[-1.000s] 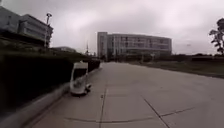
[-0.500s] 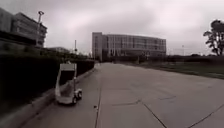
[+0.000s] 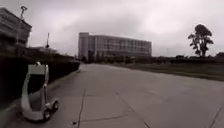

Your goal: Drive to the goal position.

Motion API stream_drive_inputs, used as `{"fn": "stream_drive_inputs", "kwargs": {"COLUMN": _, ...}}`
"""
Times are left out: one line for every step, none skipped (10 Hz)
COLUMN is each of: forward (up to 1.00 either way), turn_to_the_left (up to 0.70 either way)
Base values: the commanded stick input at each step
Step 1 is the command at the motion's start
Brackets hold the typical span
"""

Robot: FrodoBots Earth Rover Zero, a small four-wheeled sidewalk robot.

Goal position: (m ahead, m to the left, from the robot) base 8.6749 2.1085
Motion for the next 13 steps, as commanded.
{"fn": "stream_drive_inputs", "kwargs": {"forward": 0.70, "turn_to_the_left": 0.00}}
{"fn": "stream_drive_inputs", "kwargs": {"forward": 0.70, "turn_to_the_left": 0.00}}
{"fn": "stream_drive_inputs", "kwargs": {"forward": 0.70, "turn_to_the_left": 0.00}}
{"fn": "stream_drive_inputs", "kwargs": {"forward": 0.70, "turn_to_the_left": 0.00}}
{"fn": "stream_drive_inputs", "kwargs": {"forward": 0.70, "turn_to_the_left": 0.00}}
{"fn": "stream_drive_inputs", "kwargs": {"forward": 0.70, "turn_to_the_left": 0.00}}
{"fn": "stream_drive_inputs", "kwargs": {"forward": 0.70, "turn_to_the_left": 0.00}}
{"fn": "stream_drive_inputs", "kwargs": {"forward": 0.70, "turn_to_the_left": 0.00}}
{"fn": "stream_drive_inputs", "kwargs": {"forward": 0.70, "turn_to_the_left": 0.00}}
{"fn": "stream_drive_inputs", "kwargs": {"forward": 0.70, "turn_to_the_left": 0.00}}
{"fn": "stream_drive_inputs", "kwargs": {"forward": 0.70, "turn_to_the_left": 0.00}}
{"fn": "stream_drive_inputs", "kwargs": {"forward": 0.70, "turn_to_the_left": 0.00}}
{"fn": "stream_drive_inputs", "kwargs": {"forward": 0.70, "turn_to_the_left": 0.31}}
